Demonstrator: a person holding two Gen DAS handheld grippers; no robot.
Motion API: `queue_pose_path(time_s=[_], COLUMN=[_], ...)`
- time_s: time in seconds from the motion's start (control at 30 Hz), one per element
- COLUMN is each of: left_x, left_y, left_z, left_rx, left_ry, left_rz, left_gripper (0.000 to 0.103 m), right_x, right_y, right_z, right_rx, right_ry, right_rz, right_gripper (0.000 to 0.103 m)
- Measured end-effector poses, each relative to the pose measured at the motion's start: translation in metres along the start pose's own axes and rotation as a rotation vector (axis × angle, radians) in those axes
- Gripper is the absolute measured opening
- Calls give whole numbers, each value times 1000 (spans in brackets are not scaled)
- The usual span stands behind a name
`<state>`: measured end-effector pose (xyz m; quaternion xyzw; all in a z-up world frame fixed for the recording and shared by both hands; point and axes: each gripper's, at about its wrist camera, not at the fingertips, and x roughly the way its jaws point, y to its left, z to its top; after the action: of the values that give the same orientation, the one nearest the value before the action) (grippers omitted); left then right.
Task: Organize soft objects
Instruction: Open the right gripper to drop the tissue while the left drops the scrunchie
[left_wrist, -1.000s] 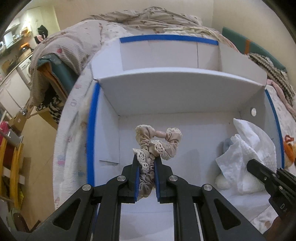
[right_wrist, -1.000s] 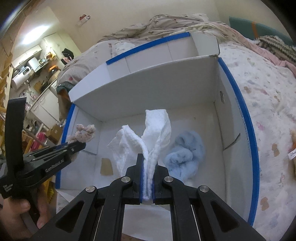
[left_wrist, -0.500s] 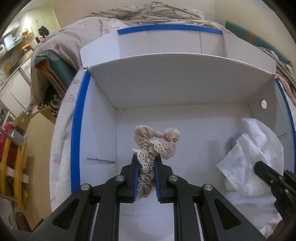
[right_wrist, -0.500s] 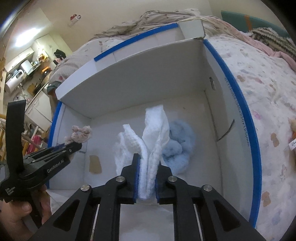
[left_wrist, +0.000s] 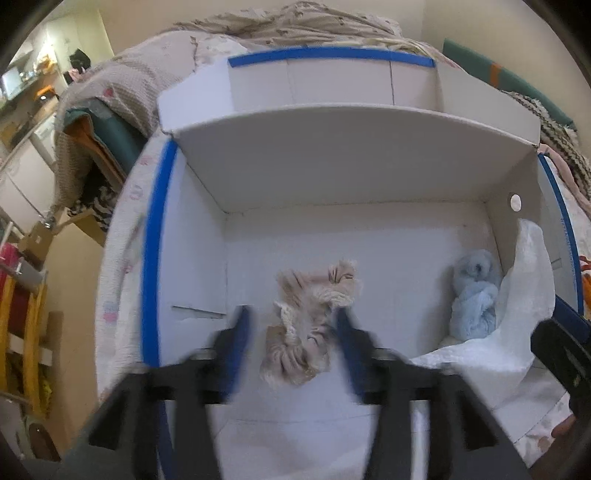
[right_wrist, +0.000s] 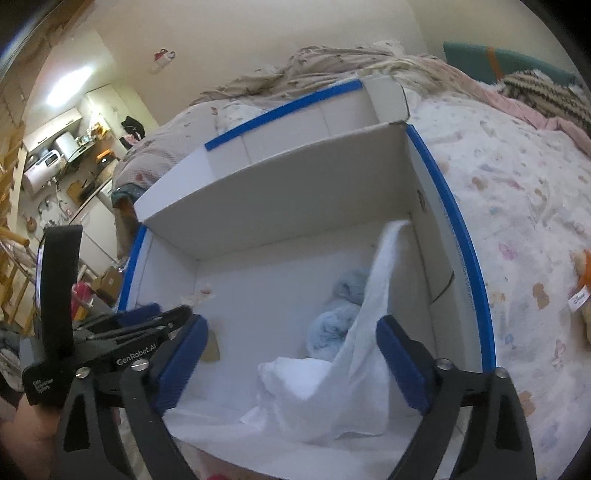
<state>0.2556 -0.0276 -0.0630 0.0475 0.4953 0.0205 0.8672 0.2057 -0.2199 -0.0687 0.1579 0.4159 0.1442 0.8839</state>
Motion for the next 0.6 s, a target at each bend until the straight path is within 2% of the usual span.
queue_pose_path(time_s=[0.03,0.13,0.3,0.6], left_x=[-4,-16,-28,-53], left_y=[0,1,5,15], left_z=[0,2,0,-7], left_rx=[3,6,-10,-20], left_ry=[-17,-57,-70,-103], left_rz=[10,9,20,-4], left_gripper=[68,68,68,68], right_x=[-1,-8,-22,-46], right_y=[1,2,0,-11], right_z=[-1,-2,-2,-11], right_rx=[-6,-10,-13,25], right_ry=[-1,-21,-44,-63], right_rz=[-9,-4,-8,-34], right_gripper=[103,103,103,103])
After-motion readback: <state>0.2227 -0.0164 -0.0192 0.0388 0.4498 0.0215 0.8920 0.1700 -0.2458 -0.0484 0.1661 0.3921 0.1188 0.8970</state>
